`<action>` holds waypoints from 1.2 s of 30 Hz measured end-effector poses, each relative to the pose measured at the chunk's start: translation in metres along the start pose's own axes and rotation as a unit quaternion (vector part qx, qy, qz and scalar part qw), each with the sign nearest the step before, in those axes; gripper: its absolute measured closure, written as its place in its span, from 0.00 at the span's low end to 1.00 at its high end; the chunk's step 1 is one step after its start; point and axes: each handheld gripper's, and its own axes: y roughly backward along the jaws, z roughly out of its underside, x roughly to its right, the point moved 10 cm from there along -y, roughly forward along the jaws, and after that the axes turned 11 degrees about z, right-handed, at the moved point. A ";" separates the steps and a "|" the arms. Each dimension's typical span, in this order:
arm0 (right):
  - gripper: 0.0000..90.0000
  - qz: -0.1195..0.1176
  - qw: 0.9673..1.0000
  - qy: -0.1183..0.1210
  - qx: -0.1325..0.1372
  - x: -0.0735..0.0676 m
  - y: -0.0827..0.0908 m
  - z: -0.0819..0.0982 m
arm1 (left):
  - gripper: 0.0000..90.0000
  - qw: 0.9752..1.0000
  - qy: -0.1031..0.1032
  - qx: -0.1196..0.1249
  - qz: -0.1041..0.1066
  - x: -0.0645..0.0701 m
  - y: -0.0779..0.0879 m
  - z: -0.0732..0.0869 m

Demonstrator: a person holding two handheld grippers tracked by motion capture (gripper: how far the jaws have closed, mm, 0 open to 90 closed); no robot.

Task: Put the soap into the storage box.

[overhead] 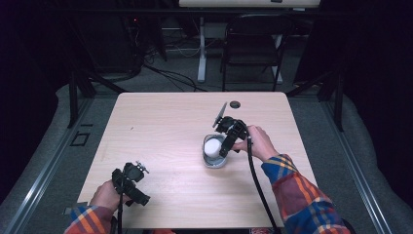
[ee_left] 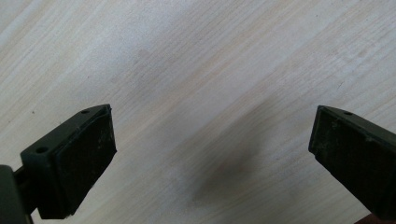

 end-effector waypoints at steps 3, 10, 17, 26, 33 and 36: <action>0.06 0.002 1.000 -0.007 0.006 0.001 0.004 0.006 | 0.00 1.000 0.001 0.001 0.000 0.000 0.000 0.000; 0.04 0.009 1.000 -0.012 0.006 0.007 0.013 0.029 | 0.00 1.000 0.001 -0.001 0.000 0.000 0.000 0.000; 0.01 0.021 0.999 -0.027 0.007 0.013 0.017 0.051 | 0.00 1.000 0.001 -0.001 -0.001 0.000 0.000 0.000; 0.00 0.036 0.998 -0.042 0.005 0.017 0.017 0.081 | 0.00 1.000 0.000 -0.001 -0.001 0.000 0.000 0.000; 0.00 0.049 0.997 -0.056 0.001 0.020 0.012 0.110 | 0.00 1.000 0.000 0.000 -0.002 0.000 0.000 -0.001; 0.00 0.046 0.996 -0.070 -0.004 0.018 0.008 0.128 | 0.00 1.000 0.000 0.000 -0.001 0.001 0.000 -0.001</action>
